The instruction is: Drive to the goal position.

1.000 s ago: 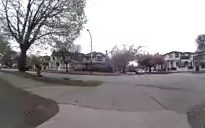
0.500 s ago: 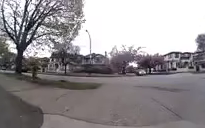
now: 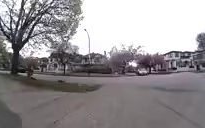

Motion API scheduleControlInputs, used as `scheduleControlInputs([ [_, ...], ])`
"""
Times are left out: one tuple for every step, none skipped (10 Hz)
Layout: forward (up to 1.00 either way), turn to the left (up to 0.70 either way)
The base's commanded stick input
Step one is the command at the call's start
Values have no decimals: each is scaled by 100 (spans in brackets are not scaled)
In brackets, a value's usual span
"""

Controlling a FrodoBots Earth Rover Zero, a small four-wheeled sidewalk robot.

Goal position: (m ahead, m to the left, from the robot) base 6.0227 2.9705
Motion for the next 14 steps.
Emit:
scheduleControlInputs([
  [85,34],
  [85,34],
  [85,34],
  [85,34],
  [40,61],
  [0,85],
  [0,85],
  [0,85],
  [0,85],
  [0,85],
  [0,85],
  [0,85],
  [0,85],
  [0,85],
])
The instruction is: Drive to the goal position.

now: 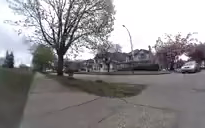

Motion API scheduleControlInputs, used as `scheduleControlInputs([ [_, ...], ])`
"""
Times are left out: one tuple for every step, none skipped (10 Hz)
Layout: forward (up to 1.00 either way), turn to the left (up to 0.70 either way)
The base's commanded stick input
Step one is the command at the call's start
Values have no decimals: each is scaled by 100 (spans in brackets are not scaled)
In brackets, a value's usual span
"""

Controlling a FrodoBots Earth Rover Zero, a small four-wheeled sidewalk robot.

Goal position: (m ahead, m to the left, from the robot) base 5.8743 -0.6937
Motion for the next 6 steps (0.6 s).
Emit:
scheduleControlInputs([
  [0,85],
  [0,85],
  [0,85],
  [0,85],
  [0,85],
  [0,64],
])
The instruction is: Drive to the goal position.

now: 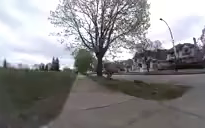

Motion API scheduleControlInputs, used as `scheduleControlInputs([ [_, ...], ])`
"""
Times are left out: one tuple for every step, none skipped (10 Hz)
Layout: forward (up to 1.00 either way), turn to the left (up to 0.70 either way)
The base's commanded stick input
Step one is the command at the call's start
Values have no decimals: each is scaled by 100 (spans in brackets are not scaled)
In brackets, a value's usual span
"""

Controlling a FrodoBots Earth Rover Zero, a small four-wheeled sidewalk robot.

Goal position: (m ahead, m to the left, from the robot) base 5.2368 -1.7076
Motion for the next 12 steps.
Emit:
scheduleControlInputs([
  [25,0],
  [85,0],
  [85,0],
  [85,0],
  [85,0],
  [85,0],
  [57,-24],
  [0,-74],
  [0,-85],
  [0,-85],
  [0,-85],
  [0,-85],
])
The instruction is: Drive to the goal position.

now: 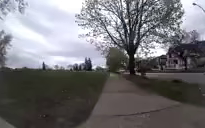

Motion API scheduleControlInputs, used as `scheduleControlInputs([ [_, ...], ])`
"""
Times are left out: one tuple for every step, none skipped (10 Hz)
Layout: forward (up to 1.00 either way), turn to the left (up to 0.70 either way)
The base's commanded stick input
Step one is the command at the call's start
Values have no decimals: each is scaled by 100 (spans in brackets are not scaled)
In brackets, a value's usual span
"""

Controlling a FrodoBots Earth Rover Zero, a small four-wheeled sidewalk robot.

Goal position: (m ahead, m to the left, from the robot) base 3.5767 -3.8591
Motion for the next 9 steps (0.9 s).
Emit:
scheduleControlInputs([
  [0,-85],
  [0,-85],
  [0,-85],
  [0,-85],
  [0,-72],
  [0,-16],
  [0,-1],
  [0,0],
  [0,-34],
])
